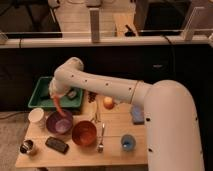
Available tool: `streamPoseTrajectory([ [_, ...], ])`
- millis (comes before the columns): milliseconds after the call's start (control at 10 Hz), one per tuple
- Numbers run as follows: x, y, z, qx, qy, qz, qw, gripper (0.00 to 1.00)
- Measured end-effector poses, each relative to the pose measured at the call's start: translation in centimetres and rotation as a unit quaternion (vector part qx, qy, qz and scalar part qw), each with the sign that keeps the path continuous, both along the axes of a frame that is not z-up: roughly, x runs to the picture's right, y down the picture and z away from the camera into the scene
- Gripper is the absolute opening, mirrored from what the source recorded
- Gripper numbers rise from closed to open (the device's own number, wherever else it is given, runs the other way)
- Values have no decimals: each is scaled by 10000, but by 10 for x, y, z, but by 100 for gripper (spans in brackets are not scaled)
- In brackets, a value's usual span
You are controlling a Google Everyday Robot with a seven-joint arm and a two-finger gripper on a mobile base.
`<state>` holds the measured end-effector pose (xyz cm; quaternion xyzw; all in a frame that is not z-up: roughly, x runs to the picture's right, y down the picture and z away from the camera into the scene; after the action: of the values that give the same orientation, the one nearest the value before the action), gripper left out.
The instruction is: Place pepper in metal cup
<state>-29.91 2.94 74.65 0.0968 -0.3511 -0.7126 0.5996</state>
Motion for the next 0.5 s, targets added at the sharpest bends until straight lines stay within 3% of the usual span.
streamPoseTrajectory([
  [100, -20, 8, -17, 108, -265, -148, 9995, 2],
  [300, -56, 21, -33, 145, -741, -441, 9962, 2],
  [500, -80, 33, -37, 79, -902, -732, 9932, 2],
])
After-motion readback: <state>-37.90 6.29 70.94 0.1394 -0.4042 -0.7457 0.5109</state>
